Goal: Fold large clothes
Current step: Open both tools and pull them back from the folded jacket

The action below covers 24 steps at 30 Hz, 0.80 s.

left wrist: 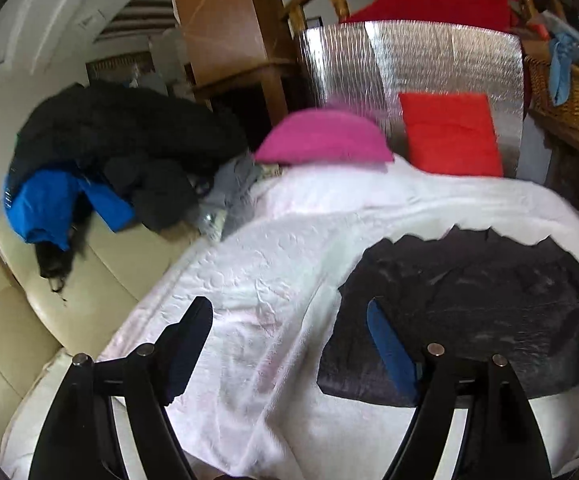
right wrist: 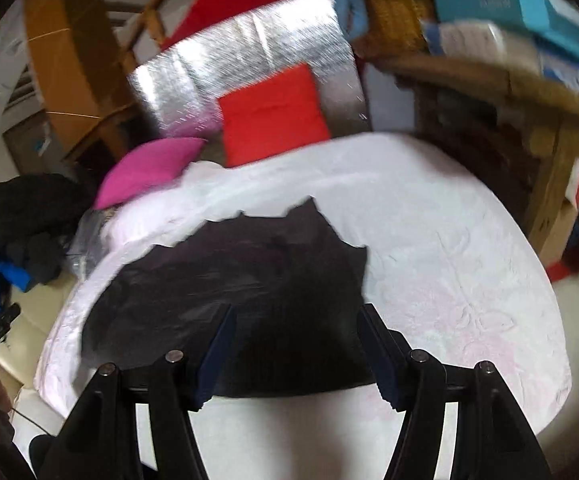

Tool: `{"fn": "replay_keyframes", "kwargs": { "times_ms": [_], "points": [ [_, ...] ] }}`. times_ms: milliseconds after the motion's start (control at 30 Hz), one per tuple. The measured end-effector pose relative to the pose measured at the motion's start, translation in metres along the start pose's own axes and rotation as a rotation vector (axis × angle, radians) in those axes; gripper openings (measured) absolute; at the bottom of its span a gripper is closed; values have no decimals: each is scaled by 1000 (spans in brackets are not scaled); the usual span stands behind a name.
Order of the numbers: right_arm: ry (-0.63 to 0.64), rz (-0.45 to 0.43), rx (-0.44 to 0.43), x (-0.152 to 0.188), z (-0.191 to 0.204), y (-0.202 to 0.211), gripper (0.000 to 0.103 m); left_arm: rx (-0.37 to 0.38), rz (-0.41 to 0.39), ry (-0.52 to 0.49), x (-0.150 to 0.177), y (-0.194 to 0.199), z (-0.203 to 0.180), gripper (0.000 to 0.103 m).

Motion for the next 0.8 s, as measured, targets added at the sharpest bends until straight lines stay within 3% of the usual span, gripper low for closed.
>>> {"fn": "replay_keyframes", "kwargs": {
  "times_ms": [133,200,400,600,667,800],
  "points": [
    [44,-49,-7,5,35,28,70,2,-63,0,-9,43,2,82],
    [65,-68,-8,10,51,44,71,15,-92,14,-13,62,3,91],
    [100,-133,10,16,82,88,71,15,-163,11,-20,110,2,92],
    [121,-205,42,19,106,134,71,57,-191,17,-17,147,-5,93],
    [131,-239,50,19,115,146,72,75,-188,21,-15,154,-8,99],
    [159,-266,16,23,137,160,73,87,-202,21,-11,172,-13,102]
  ]
}}
Point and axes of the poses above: each gripper's, at about its wrist camera, not at the fingertips, and y roughly against the way its jaws point, z to its left, x to its underside, the point moved 9 cm from there along -y, roughly the way its jaws point, and after that the axes turned 2 degrees about -y, right-handed, at the moved point
